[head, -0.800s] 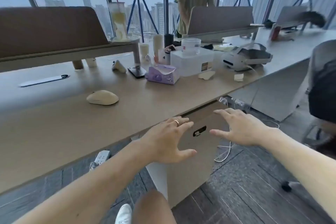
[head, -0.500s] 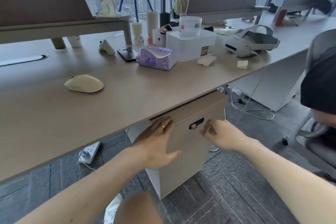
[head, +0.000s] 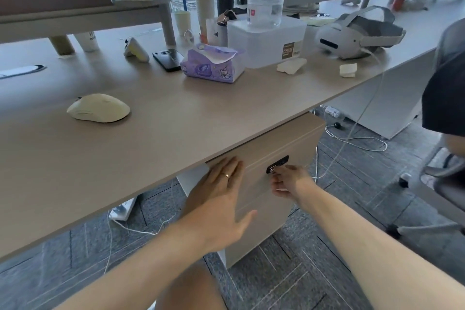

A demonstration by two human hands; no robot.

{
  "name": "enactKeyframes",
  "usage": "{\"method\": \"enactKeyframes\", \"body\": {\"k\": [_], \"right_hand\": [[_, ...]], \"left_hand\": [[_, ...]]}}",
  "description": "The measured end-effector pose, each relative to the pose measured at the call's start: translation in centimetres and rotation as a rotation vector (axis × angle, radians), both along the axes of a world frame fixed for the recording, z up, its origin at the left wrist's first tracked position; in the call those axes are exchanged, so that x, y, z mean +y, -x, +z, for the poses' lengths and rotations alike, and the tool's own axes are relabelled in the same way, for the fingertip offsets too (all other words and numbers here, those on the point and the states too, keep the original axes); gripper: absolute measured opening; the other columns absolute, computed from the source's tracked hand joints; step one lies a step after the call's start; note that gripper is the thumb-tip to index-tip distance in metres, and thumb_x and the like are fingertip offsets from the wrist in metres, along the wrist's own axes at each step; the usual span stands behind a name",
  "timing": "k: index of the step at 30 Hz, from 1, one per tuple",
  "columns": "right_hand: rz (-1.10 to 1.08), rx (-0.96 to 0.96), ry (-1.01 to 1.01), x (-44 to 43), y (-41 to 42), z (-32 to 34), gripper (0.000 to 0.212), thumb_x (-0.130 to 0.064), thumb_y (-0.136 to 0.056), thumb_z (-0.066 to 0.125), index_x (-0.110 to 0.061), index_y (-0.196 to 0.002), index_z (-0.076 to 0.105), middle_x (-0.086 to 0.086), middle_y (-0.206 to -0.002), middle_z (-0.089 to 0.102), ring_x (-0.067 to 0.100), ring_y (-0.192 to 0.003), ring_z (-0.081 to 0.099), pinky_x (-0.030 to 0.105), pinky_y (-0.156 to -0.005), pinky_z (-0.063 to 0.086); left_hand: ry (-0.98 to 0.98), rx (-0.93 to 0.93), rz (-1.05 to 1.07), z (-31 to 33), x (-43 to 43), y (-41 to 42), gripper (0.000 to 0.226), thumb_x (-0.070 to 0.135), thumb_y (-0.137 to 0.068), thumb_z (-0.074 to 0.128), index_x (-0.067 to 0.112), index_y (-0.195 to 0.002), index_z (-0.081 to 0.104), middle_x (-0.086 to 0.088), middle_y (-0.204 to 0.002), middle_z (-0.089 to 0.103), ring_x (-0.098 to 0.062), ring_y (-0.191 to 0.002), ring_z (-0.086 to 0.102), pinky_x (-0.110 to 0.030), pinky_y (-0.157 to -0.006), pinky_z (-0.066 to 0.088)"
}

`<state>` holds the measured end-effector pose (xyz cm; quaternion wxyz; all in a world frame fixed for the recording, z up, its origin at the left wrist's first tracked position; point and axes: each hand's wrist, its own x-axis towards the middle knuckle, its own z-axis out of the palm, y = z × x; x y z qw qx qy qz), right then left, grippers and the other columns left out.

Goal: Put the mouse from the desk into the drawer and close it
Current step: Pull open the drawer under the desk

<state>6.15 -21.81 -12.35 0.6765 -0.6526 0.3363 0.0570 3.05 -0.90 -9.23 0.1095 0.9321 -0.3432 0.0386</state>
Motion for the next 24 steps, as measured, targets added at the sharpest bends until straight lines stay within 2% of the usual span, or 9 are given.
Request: {"method": "enactKeyframes", "body": {"k": [2,5,7,10,18,24], "right_hand": [[-0.037,-0.020,0.019,0.2,-0.1,-0.2,0.010,-0.012,-0.102,0.046,-0.010,-0.093,0.050,0.007,-0.066,0.048,0.018,-0.054,0.043,0.030,-0.053,0.042],[-0.056,-0.025,0.035,0.6,-0.3,-0.4,0.006,-0.014,-0.103,0.044,-0.011,-0.100,0.048,0.006,-0.064,0.046,0.016,-0.052,0.039,0.028,-0.049,0.040],[-0.059,-0.016,0.035,0.7,-0.1,-0.3,0.007,-0.015,-0.103,0.043,-0.010,-0.107,0.047,0.005,-0.064,0.046,0.016,-0.052,0.040,0.026,-0.042,0.044],[-0.075,-0.017,0.017,0.7,0.1,-0.3,0.009,-0.016,-0.104,0.043,-0.010,-0.111,0.046,0.005,-0.064,0.046,0.016,-0.052,0.039,0.017,-0.032,0.040],[-0.067,-0.108,0.044,-0.9,5.2,-0.6,0.015,-0.014,-0.103,0.046,-0.009,-0.090,0.053,0.006,-0.066,0.050,0.016,-0.054,0.043,0.027,-0.052,0.044],[-0.050,-0.117,0.074,-2.3,9.8,-0.5,0.017,-0.011,-0.101,0.041,-0.006,-0.090,0.053,0.007,-0.066,0.049,0.017,-0.054,0.042,0.028,-0.053,0.042]], "left_hand": [[0.003,-0.005,0.003,0.1,-0.1,0.0,0.093,0.066,-0.093,0.038,0.015,-0.160,-0.003,-0.001,-0.169,-0.004,-0.013,-0.152,-0.010,-0.029,-0.122,-0.004],[0.013,0.000,0.006,0.5,-0.1,-0.1,0.091,0.066,-0.093,0.038,0.017,-0.160,0.001,0.001,-0.169,0.000,-0.012,-0.152,-0.006,-0.028,-0.122,0.000],[0.020,-0.005,0.013,0.7,0.0,-0.1,0.090,0.067,-0.093,0.039,0.018,-0.160,0.004,0.003,-0.169,0.002,-0.010,-0.152,-0.004,-0.027,-0.122,0.002],[0.023,-0.005,0.015,1.0,0.0,-0.1,0.090,0.069,-0.092,0.038,0.020,-0.160,0.007,0.004,-0.169,0.005,-0.009,-0.152,-0.002,-0.027,-0.122,0.005],[-0.015,-0.012,0.033,1.3,-0.3,0.0,0.090,0.074,-0.091,0.031,0.019,-0.160,0.013,0.002,-0.168,0.013,-0.012,-0.152,0.007,-0.026,-0.119,0.008],[-0.065,0.045,0.071,1.6,-0.8,0.1,0.091,0.074,-0.091,0.034,0.018,-0.160,0.014,0.000,-0.168,0.014,-0.014,-0.152,0.007,-0.031,-0.121,0.015]]}}
